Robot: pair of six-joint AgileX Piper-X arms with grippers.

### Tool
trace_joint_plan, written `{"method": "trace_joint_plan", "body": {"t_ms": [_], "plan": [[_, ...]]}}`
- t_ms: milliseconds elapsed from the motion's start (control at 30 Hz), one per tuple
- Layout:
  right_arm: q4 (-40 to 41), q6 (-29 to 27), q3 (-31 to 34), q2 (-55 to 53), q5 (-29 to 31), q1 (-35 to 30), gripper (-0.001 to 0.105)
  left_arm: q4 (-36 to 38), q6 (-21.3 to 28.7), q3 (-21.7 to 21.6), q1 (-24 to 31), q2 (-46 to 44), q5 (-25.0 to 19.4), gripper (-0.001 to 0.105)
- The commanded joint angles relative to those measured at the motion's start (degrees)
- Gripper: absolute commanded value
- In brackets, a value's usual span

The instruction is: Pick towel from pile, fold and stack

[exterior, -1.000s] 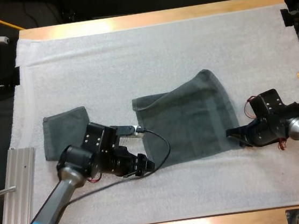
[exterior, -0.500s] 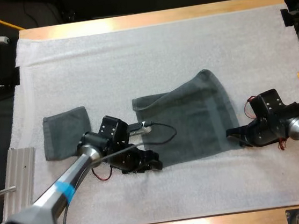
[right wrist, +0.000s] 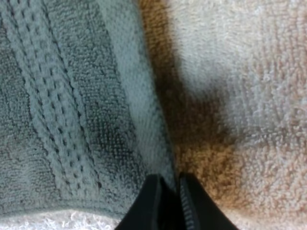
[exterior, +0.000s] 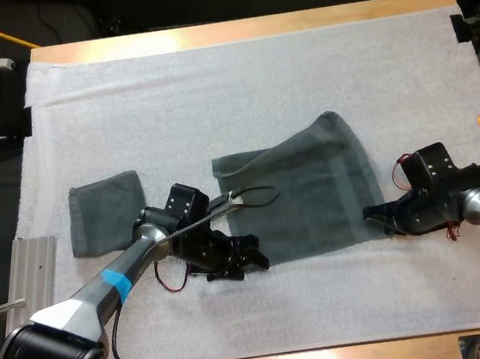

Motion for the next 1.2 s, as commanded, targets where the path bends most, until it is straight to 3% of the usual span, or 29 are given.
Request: {"method": "trace_joint_plan", "body": {"t_ms": [0, 433, 767, 933, 1167], "plan": [[0.62, -0.27, -0.01, -0.48, -0.23, 0.03, 0.000, -2.67, -1.16, 0.01, -0.71, 1.17, -0.41, 0.056], [0.92, -0.27, -0.01, -0.48, -0.23, 0.03, 0.000, -5.82, -2.47, 0.01, -2.74, 1.94, -1.11, 0.053], [2.34, -2.21, -0.01, -0.48, -0.23, 0.03, 0.000, -5.68, -1.38, 0.01, -2.74, 1.94, -4.71, 0.002], [3.25, -4.08, -0.01, -0.48, -0.23, 0.03, 0.000, -5.05, -0.11, 0.01, -2.74, 1.75, -4.98, 0.000], [7.14, -4.15, -0.01, -3.25, -0.23, 0.03, 0.000, 1.80, 8.60, 0.01, -2.74, -4.22, -7.85, 0.000]]}}
